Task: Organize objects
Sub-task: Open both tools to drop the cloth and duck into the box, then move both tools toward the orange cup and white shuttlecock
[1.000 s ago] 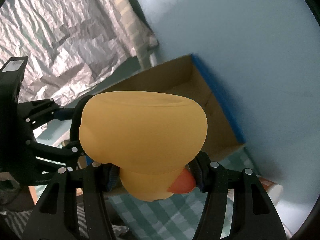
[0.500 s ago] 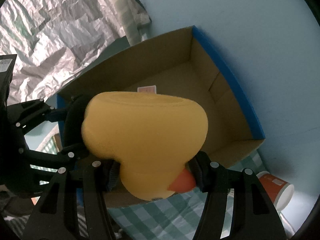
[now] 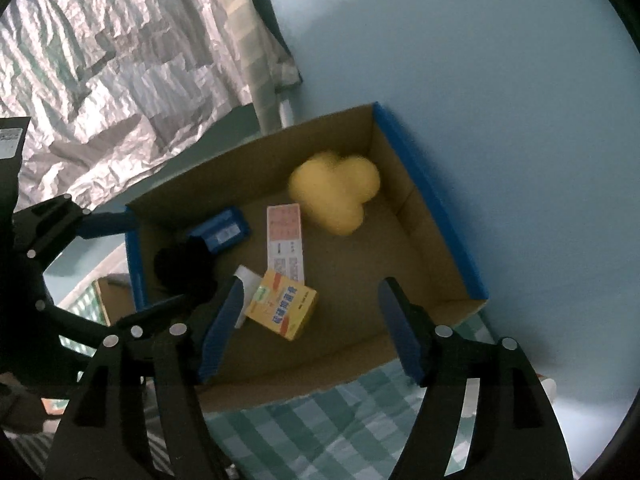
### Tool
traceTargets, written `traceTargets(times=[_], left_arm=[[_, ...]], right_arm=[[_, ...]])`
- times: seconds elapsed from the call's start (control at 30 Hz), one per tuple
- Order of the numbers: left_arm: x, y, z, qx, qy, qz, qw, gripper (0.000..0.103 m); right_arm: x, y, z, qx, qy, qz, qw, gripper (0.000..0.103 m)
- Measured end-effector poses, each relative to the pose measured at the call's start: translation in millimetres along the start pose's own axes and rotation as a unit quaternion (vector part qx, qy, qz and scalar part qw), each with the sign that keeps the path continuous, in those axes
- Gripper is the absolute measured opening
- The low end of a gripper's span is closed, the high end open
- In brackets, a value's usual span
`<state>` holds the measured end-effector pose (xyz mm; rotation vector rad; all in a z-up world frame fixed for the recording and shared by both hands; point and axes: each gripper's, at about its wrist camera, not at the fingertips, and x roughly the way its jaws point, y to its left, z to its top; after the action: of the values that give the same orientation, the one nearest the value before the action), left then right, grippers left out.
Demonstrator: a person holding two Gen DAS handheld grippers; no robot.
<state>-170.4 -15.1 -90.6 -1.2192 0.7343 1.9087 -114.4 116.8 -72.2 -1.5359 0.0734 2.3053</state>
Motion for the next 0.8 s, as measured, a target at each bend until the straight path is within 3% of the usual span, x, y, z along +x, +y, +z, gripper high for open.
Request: traceTargets(times=[0.47, 0.8], left_arm=[[-32.5, -35.1, -3.6, 0.021, -0.026, -0.019, 0.9993, 0.087], [-34.3, -66.5, -2.7, 0.047, -0.028, -0.045, 0.9975, 0.087]], right_arm=[[-36.2, -14.3, -16.9, 0.006, -0.019, -0.015, 1.000, 0.076], [-56.4, -36.4, -40.7, 0.017, -0.018, -0.028, 0.999, 0.077]])
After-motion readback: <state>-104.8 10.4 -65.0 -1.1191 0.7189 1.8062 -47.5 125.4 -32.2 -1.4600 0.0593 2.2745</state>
